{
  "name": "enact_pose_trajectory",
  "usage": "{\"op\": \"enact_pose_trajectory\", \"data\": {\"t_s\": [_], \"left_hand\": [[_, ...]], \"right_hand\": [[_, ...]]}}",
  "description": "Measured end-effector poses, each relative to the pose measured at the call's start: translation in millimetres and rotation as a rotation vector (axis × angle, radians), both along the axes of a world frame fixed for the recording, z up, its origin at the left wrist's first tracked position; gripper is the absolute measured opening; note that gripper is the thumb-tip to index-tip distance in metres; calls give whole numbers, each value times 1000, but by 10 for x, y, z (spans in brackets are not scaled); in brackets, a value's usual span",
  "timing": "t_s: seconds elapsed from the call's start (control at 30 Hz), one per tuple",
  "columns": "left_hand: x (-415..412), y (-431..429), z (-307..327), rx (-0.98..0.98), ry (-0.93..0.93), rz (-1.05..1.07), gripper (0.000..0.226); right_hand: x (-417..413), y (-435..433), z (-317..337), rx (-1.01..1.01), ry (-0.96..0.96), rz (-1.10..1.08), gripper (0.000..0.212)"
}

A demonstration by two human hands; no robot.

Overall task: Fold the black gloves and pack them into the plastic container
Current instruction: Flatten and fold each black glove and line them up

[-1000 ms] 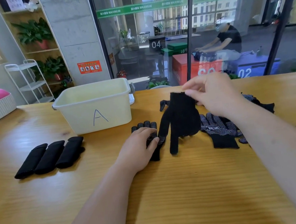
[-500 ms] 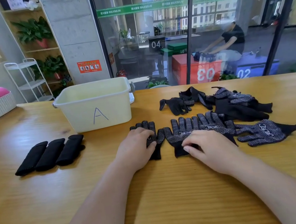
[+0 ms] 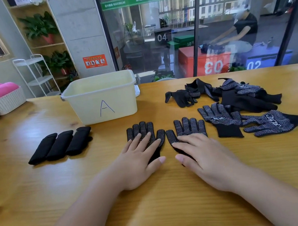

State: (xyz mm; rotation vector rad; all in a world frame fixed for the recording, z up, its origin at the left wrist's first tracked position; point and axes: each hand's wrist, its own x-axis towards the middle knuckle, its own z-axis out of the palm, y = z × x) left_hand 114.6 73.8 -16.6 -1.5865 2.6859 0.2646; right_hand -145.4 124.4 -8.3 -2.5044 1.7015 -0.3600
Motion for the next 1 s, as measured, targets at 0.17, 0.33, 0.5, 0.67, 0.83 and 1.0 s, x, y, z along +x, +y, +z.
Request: {"op": "enact_pose_trajectory", "data": {"t_s": [0.17,0.33,0.5,0.67,0.83,1.0], "left_hand": [[-15,-8,74,-70,169,105,67],[-232,-394,-45,-80,91,235,76],[-223,-552,-120,-40,-43,235,86],[-183,-484,-81,-88,26,255,79],[-36,-172,-69,-85,40,138,73],[1,-114,-145,-96,64,136,71]], "right_hand": [[65,-303,47,-57,-58,-162,61],[187,-713,-85,177,138,-271,86],[178,-802,-123,188,163,-249,87],[144,-642,-70,100,71,-214,82],[52,-268,1,162,82,-84,79],[85,-227,-76,185,161,-49,82]]}}
